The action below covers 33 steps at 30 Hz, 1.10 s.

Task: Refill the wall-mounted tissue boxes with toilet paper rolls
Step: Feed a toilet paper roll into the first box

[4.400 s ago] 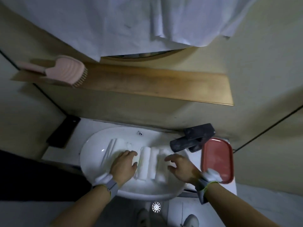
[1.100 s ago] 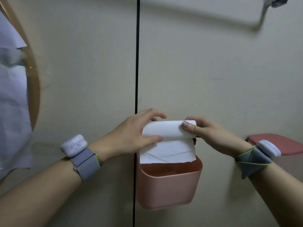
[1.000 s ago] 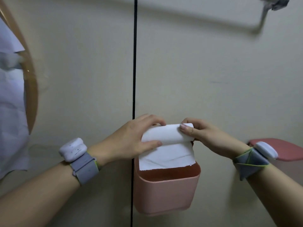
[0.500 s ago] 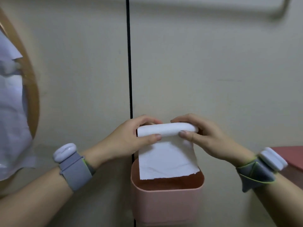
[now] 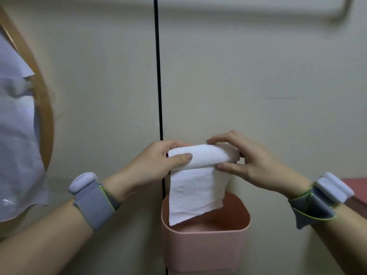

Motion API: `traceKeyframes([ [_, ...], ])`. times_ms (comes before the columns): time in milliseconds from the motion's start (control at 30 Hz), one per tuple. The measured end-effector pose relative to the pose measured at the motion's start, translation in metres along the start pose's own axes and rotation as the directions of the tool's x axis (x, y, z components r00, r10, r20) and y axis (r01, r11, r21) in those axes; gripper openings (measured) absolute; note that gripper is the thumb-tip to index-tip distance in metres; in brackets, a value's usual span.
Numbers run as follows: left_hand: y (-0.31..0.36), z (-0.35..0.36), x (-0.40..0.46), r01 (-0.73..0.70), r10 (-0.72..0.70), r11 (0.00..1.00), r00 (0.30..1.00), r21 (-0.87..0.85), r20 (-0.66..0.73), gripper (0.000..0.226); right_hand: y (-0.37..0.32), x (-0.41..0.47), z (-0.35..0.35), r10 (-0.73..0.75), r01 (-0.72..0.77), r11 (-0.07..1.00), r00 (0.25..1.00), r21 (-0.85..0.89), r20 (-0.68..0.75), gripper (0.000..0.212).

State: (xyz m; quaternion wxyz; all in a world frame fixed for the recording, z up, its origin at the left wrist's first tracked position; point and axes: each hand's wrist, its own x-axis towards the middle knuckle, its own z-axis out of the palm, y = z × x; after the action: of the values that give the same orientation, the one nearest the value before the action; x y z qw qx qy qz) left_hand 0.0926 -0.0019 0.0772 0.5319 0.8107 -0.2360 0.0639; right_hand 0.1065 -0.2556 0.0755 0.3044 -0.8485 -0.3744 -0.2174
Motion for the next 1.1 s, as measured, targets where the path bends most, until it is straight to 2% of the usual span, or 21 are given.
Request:
traceKeyframes([
  [33,0.001,-0.001,0.0,-0.021,0.02,1.0,1.0,0.019,0.011,0.024,0.0,0.001,0.0,0.009,-0.009,1.0,1.0,0.009,-0.003,0.043],
  [100,0.001,-0.002,0.001,-0.113,0.115,0.977,0.993,0.183,0.001,0.03,0.0,0.002,-0.001,0.046,-0.046,0.998,0.999,0.038,0.002,0.038],
  [200,-0.002,-0.004,0.001,-0.301,0.322,0.842,0.946,0.447,0.03,0.037,-0.003,0.002,-0.004,0.134,-0.141,0.975,0.99,0.171,0.054,0.031],
  [300,-0.004,-0.004,0.002,-0.382,0.428,0.733,0.902,0.562,0.055,0.024,-0.007,0.002,-0.007,0.188,-0.199,0.945,0.98,0.26,0.067,0.031],
  [367,-0.001,-0.003,0.002,-0.337,0.393,0.769,0.919,0.544,0.015,0.017,-0.008,0.002,-0.007,0.212,-0.215,0.946,0.977,0.243,0.036,0.032],
  [467,0.003,0.0,0.007,-0.214,0.259,0.886,0.964,0.411,-0.057,0.016,-0.008,0.003,-0.009,0.159,-0.155,0.986,0.986,0.066,-0.053,0.022],
  [600,0.011,0.001,0.011,-0.11,0.116,0.986,0.992,0.124,-0.04,0.022,-0.009,0.003,-0.013,0.002,-0.01,0.994,0.997,-0.108,-0.077,0.047],
  [667,0.013,0.0,0.011,-0.113,0.114,0.993,0.993,0.042,-0.022,0.024,-0.009,0.005,-0.013,-0.003,-0.004,0.995,0.997,-0.1,-0.076,0.05],
  [733,0.013,-0.002,0.013,-0.175,0.179,0.981,0.983,0.083,-0.036,0.021,-0.009,0.006,-0.014,0.022,-0.026,0.998,0.997,-0.062,-0.069,0.049],
  [800,0.013,-0.004,0.014,-0.272,0.287,0.939,0.957,0.21,-0.045,0.022,-0.009,0.006,-0.015,0.065,-0.067,0.997,0.996,-0.028,-0.058,0.047],
  [867,0.014,-0.008,0.014,-0.375,0.4,0.856,0.916,0.357,0.004,0.032,-0.01,0.007,-0.018,0.119,-0.118,0.993,0.992,0.018,-0.03,0.044],
  [933,0.016,-0.015,0.017,-0.483,0.511,0.698,0.853,0.529,0.106,0.04,-0.013,0.009,-0.021,0.165,-0.167,0.977,0.986,0.134,0.026,0.037],
  [1000,0.021,-0.021,0.021,-0.537,0.567,0.57,0.805,0.622,0.176,0.037,-0.016,0.013,-0.025,0.162,-0.167,0.962,0.986,0.215,0.042,0.031],
  [1067,0.027,-0.024,0.025,-0.544,0.594,0.54,0.787,0.643,0.167,0.027,-0.02,0.017,-0.028,0.156,-0.149,0.953,0.988,0.263,-0.005,0.028],
  [1100,0.029,-0.024,0.025,-0.524,0.585,0.576,0.8,0.628,0.13,0.022,-0.021,0.019,-0.03,0.154,-0.138,0.955,0.987,0.263,-0.041,0.027],
])
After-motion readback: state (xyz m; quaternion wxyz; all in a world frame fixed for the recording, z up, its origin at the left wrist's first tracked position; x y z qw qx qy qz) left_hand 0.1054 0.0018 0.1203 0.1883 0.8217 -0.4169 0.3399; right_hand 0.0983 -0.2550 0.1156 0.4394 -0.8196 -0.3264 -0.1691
